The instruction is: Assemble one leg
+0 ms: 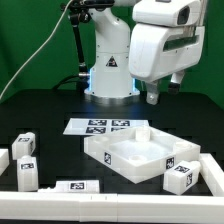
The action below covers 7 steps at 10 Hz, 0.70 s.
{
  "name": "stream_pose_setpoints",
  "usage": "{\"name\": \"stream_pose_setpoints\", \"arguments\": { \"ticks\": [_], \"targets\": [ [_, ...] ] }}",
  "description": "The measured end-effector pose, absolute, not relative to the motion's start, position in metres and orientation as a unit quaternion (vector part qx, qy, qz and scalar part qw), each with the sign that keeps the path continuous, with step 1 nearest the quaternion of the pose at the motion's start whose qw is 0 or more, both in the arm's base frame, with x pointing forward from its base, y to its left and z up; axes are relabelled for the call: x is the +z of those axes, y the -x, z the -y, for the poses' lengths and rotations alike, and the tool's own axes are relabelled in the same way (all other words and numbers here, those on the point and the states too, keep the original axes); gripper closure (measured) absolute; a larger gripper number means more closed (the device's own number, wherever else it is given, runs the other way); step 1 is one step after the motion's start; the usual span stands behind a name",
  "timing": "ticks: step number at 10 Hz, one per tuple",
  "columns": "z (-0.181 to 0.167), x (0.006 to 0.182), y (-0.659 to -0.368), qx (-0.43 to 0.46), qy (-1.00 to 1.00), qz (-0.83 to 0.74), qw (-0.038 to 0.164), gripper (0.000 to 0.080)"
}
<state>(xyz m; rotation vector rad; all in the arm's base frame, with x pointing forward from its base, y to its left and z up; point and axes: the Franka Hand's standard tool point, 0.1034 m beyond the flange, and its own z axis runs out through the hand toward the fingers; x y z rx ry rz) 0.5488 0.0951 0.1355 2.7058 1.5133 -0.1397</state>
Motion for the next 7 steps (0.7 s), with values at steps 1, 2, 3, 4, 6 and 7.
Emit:
{"name": "stream_pose_setpoints", "arguments": {
  "ticks": [1, 2, 3, 4, 6, 7],
  "targets": [
    [-0.092, 0.135, -0.543, -0.043, -0.879, -0.475, 0.02, 0.015],
    [-0.096, 0.134, -0.529, -0.039, -0.89, -0.454, 0.021, 0.015],
    [-0.104, 0.129, -0.514, -0.032, -0.895, -0.443, 0.021, 0.015],
    [-0.111, 0.117, -0.5, -0.017, -0.899, -0.436, 0.019, 0.015],
    [-0.109, 0.105, -0.493, -0.015, -0.898, -0.439, 0.014, 0.015],
    [-0.109, 0.105, -0.493, -0.014, -0.898, -0.439, 0.014, 0.015]
  ]
}}
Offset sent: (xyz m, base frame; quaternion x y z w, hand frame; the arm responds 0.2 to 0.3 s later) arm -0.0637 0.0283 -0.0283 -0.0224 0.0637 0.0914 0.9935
